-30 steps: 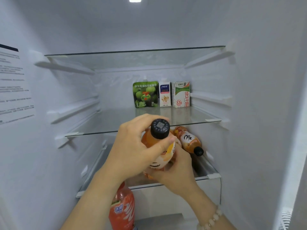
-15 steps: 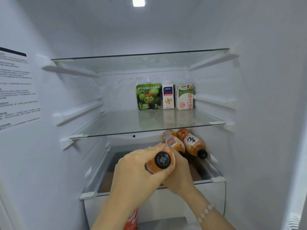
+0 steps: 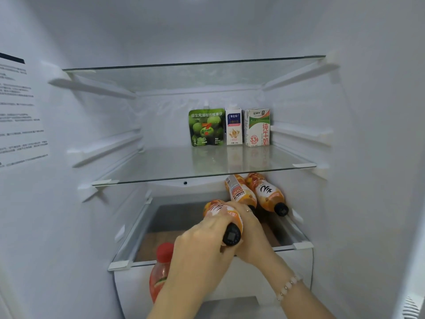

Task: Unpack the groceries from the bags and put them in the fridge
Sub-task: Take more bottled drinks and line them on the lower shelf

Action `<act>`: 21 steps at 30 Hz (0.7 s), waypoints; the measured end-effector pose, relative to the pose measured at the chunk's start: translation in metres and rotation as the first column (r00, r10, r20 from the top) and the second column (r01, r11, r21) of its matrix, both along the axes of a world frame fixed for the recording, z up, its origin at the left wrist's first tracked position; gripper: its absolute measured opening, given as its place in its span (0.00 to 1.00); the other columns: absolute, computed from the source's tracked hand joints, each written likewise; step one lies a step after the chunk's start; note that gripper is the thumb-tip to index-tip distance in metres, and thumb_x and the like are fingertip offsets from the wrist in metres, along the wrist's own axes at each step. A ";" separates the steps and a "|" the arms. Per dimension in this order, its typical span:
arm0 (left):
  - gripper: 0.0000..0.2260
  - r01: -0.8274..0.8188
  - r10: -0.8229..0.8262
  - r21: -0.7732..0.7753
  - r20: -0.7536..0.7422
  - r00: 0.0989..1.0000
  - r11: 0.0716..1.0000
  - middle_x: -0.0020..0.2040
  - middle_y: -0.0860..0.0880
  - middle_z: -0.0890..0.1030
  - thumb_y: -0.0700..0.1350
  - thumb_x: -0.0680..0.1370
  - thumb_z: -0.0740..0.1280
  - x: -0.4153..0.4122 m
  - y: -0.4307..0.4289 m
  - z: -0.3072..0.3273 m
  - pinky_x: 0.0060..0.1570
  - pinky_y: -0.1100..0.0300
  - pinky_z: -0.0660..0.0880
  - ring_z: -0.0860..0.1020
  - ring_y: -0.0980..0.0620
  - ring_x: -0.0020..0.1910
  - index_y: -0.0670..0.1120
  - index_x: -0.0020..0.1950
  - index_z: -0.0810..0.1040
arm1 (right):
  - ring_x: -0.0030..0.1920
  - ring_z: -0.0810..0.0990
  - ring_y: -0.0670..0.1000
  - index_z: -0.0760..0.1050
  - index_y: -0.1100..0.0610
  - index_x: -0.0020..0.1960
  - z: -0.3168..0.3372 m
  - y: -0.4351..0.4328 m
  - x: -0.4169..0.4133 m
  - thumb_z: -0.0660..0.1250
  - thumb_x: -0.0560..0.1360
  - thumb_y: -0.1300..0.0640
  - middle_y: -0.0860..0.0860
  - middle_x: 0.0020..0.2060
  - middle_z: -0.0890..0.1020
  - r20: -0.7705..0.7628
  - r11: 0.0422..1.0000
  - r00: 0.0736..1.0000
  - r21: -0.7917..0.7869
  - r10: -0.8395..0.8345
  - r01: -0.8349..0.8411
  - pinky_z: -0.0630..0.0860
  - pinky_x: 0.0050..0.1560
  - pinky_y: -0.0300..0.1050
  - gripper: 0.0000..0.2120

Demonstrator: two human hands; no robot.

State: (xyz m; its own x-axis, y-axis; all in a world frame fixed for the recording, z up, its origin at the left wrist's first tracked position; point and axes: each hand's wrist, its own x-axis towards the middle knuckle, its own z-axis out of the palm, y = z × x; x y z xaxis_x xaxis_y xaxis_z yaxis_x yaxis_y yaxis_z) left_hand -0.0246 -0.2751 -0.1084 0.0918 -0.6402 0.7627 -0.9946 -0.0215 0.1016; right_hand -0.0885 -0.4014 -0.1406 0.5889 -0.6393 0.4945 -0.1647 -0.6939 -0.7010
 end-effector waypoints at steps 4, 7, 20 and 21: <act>0.21 -0.019 0.023 0.134 -0.032 0.999 0.991 0.39 0.58 0.79 0.45 0.55 0.80 0.001 -0.011 -0.013 0.22 0.69 0.72 0.76 0.59 0.27 0.52 0.43 0.76 | 0.57 0.77 0.46 0.66 0.46 0.65 -0.005 0.001 -0.010 0.69 0.73 0.50 0.44 0.58 0.76 -0.148 0.987 0.978 -0.081 -0.147 0.136 0.75 0.56 0.41 0.23; 0.21 -0.091 0.100 0.252 -0.023 0.995 0.964 0.42 0.55 0.78 0.47 0.54 0.80 0.000 -0.021 -0.012 0.23 0.70 0.68 0.76 0.58 0.26 0.50 0.42 0.76 | 0.55 0.78 0.46 0.66 0.48 0.67 -0.007 0.005 -0.017 0.67 0.75 0.52 0.45 0.56 0.78 -0.159 0.977 0.966 -0.100 -0.204 0.190 0.74 0.52 0.38 0.21; 0.19 -0.247 0.295 0.452 -0.037 0.955 0.857 0.61 0.46 0.69 0.45 0.73 0.68 0.021 -0.076 -0.003 0.41 0.59 0.73 0.78 0.45 0.49 0.48 0.62 0.67 | 0.67 0.65 0.51 0.47 0.49 0.77 0.003 -0.001 -0.013 0.65 0.75 0.61 0.49 0.70 0.65 -0.427 0.909 0.853 -0.400 -0.300 0.119 0.66 0.66 0.45 0.38; 0.20 -0.240 0.295 0.468 -0.047 0.954 0.851 0.61 0.45 0.69 0.45 0.73 0.69 0.024 -0.079 -0.003 0.43 0.58 0.74 0.78 0.45 0.49 0.49 0.62 0.67 | 0.68 0.64 0.51 0.48 0.50 0.77 0.004 -0.001 -0.011 0.66 0.75 0.61 0.49 0.70 0.64 -0.442 0.904 0.842 -0.411 -0.310 0.117 0.65 0.67 0.46 0.38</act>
